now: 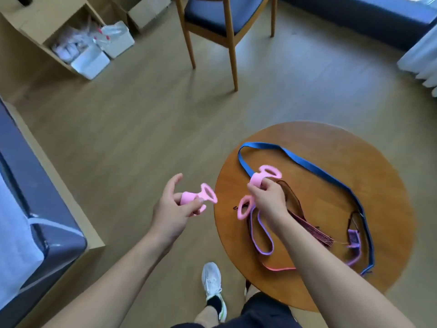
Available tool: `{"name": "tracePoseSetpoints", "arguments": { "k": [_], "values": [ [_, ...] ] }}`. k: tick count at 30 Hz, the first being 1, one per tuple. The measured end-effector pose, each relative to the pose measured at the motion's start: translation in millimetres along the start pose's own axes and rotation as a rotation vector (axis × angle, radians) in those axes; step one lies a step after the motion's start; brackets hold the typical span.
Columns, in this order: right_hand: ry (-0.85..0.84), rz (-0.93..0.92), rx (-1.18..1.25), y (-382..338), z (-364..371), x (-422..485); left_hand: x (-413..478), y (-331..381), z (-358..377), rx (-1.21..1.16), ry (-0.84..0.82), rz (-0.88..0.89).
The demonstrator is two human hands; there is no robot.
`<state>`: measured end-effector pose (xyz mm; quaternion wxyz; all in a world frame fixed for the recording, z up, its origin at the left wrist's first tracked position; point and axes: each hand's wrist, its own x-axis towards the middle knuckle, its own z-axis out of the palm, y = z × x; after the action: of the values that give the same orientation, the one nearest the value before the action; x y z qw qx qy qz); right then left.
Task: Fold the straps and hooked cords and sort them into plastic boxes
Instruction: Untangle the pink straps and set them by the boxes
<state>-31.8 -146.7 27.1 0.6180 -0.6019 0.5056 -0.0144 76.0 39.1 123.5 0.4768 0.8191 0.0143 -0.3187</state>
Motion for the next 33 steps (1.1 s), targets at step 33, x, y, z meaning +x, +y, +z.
{"name": "tracePoseSetpoints", "arguments": {
  "k": [33],
  "values": [
    [1.034, -0.520, 0.289, -4, -38, -487, -274, 71, 17, 0.282, -1.381, 0.941]
  ]
}}
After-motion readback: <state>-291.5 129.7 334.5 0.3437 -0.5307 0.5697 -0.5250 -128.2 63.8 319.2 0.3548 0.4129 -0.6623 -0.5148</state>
